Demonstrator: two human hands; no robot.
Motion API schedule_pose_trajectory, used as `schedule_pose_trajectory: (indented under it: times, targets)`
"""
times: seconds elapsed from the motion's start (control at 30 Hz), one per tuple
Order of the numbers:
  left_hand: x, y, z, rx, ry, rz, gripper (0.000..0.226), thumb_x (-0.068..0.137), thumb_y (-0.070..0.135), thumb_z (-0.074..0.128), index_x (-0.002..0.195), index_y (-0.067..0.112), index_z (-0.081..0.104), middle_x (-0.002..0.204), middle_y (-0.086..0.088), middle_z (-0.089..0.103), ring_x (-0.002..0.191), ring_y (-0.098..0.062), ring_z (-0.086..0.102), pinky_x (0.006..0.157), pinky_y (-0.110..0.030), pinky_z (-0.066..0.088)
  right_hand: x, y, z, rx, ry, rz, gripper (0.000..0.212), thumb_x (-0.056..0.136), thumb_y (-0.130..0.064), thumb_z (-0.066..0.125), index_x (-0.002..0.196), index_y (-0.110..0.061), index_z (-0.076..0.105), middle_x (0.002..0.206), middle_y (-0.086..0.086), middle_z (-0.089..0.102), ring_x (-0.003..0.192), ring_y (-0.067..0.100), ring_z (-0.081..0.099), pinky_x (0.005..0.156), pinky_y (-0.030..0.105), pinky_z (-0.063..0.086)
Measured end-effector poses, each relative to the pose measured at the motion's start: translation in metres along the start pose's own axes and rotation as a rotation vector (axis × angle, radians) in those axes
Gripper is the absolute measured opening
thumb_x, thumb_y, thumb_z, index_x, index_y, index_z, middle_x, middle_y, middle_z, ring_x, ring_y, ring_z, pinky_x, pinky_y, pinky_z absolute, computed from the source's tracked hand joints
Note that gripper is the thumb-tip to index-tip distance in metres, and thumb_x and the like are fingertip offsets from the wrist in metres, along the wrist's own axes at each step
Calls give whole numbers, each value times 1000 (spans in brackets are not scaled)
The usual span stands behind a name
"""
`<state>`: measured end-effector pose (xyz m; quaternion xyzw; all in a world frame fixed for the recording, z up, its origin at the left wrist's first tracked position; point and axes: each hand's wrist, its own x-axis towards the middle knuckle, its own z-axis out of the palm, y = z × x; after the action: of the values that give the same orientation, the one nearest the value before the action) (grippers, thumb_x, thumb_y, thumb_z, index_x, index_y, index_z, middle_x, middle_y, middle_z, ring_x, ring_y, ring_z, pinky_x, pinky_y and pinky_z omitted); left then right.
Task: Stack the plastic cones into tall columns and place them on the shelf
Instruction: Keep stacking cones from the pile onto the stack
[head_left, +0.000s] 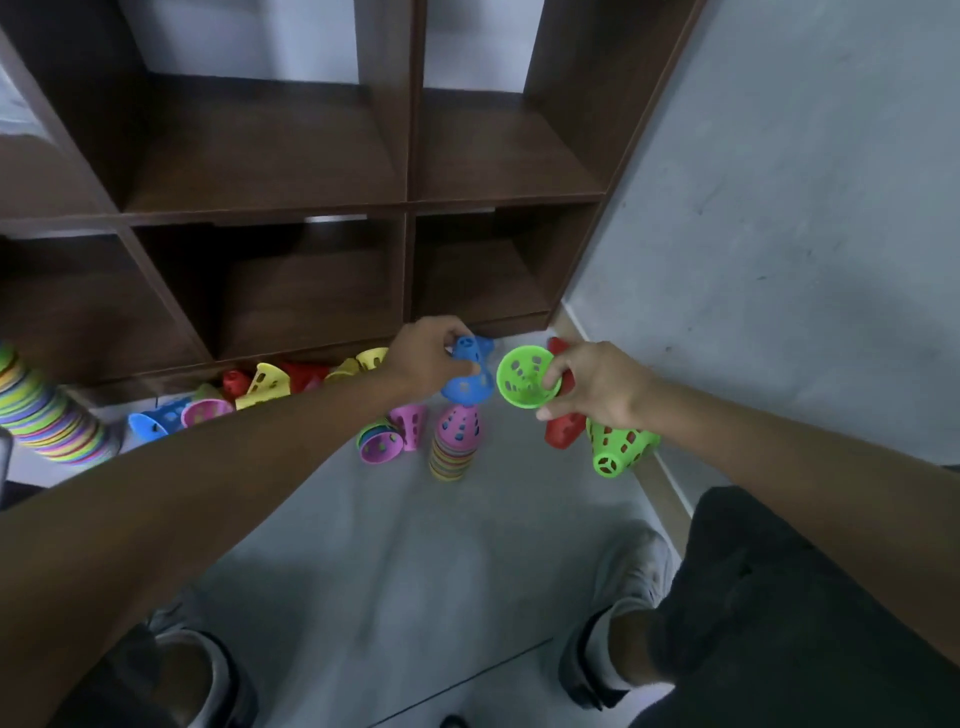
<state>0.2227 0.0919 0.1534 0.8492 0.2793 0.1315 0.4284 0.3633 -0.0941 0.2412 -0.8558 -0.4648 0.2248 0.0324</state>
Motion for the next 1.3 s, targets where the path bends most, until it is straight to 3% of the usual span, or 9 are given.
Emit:
schedule_pose_trajectory:
  times: [0.23,0.5,0.6,0.73,0.87,0.93,1.03,1.17,1.3]
  targets:
    - [2,-14,21,302,-216,148,40,77,20,84,115,18,70,113,1,71,99,-20,66,87,-40,56,9,2,13,-29,-121,-27,38,79,-43,83,109,-22,73,99,0,73,86,13,68,75,22,47]
    - [3,-11,16,168,-395,153,58,72,28,90,124,25,65,120,15,66,105,2,58,81,-7,40,21,13,5,-39,-122,11,35,80,-42,82,108,-22,75,116,0,72,100,16,67,83,21,46]
    - [0,2,19,15,-369,153,58,72,27,91,124,27,64,118,19,65,108,14,54,79,-1,37,22,12,-2,-18,-145,-23,33,82,-40,81,110,-23,76,115,-5,68,109,13,61,80,18,39]
    - [-2,11,21,-139,-366,127,60,73,34,89,127,26,63,125,18,63,116,11,51,85,-9,38,23,13,-9,86,-154,-50,29,81,-38,82,107,-26,76,103,-8,68,96,8,61,70,4,39]
    - [-3,10,20,-264,-342,42,50,77,32,87,119,23,61,120,15,65,117,7,55,96,-27,51,27,13,-10,168,-156,-62,28,86,-33,79,113,-27,73,114,-2,69,109,11,62,95,21,47]
    - [-4,10,18,-320,-350,-29,47,83,31,83,120,21,57,117,18,63,108,8,58,92,-24,52,31,12,-4,208,-152,-71,32,92,-28,73,123,-28,66,120,2,68,117,15,62,106,37,47]
    - [-2,9,15,-344,-313,-58,42,87,33,78,120,21,55,115,15,64,101,2,60,80,-21,50,36,8,4,221,-103,-74,39,98,-22,63,134,-34,53,104,11,71,99,30,69,95,50,52]
    - [1,8,6,-398,-153,-69,36,88,31,76,116,21,56,111,-3,70,105,-19,68,89,-35,55,44,8,0,248,-8,-7,45,102,-16,54,144,-32,45,105,11,69,95,35,67,89,45,54]
    - [-1,0,-3,-308,-130,-6,41,84,31,81,116,23,56,103,3,64,88,-7,59,81,-31,51,52,11,-5,433,102,124,28,98,-14,59,123,-26,61,121,10,68,109,24,65,101,34,49]
